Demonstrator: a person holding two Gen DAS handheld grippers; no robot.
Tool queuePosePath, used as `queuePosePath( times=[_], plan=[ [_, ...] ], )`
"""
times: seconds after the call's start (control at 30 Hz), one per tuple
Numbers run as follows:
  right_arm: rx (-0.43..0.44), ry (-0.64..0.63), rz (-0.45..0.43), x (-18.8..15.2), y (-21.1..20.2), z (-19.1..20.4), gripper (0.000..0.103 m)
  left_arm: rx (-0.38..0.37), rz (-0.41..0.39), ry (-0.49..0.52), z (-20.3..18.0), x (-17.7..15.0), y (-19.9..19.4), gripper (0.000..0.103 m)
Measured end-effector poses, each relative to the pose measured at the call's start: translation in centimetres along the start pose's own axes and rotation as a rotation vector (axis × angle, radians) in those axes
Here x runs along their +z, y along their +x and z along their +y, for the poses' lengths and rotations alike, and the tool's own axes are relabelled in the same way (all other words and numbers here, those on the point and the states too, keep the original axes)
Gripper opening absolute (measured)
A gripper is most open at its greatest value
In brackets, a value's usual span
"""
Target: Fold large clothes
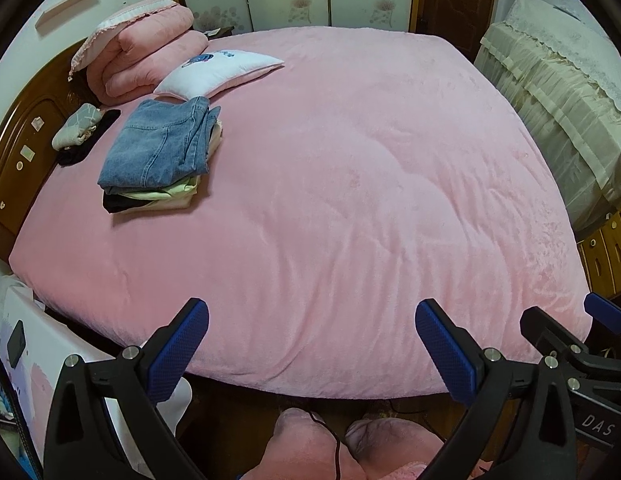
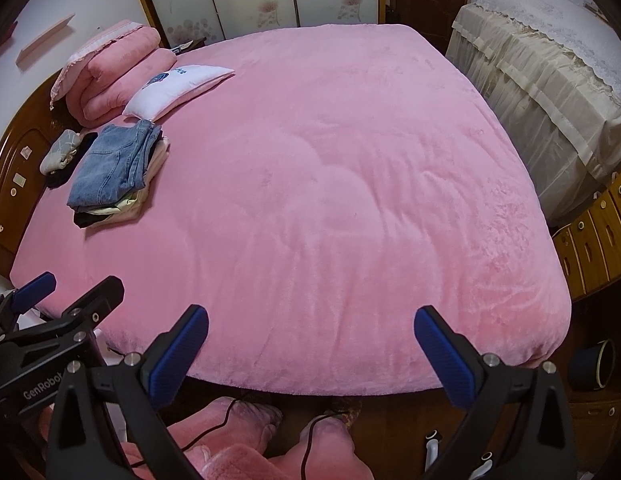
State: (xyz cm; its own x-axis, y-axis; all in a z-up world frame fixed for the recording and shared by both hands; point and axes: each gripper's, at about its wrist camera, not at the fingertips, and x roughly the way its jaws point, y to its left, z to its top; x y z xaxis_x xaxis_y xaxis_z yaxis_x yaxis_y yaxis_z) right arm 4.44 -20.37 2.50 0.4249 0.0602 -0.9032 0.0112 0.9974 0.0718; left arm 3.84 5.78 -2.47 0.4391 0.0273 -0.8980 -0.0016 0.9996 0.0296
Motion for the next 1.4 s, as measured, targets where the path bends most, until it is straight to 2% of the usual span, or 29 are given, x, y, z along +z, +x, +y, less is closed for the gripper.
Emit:
queuePosePath(
  times=[1.4],
  plan=[
    [-0.005,-0.011,0.016,-0.9,0.3,-0.7,0.103,-0.007,-0.004,-0.012,-0.7,-1.0,-0.5,0.102]
  ],
)
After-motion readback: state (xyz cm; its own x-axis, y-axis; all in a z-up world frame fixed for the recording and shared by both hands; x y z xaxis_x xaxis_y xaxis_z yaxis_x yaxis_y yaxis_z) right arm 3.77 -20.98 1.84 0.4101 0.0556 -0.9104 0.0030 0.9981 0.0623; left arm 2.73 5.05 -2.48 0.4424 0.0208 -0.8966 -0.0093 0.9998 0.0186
